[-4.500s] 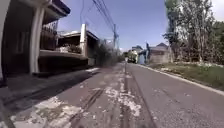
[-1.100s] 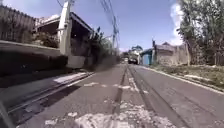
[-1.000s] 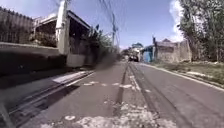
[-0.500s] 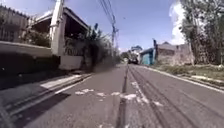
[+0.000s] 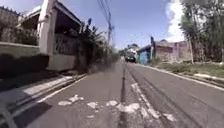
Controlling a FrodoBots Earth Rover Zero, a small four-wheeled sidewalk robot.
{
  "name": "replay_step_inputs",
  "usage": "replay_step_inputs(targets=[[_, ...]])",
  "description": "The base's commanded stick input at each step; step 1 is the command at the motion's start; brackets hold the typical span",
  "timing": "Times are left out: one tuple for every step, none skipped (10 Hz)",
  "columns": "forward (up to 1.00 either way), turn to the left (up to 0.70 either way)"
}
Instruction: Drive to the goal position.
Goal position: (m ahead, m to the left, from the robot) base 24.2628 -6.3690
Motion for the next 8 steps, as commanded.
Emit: replay_step_inputs(targets=[[1.00, -0.37], [1.00, -0.37], [1.00, -0.37], [1.00, -0.37], [1.00, -0.27], [1.00, 0.00], [1.00, 0.00], [1.00, 0.00]])
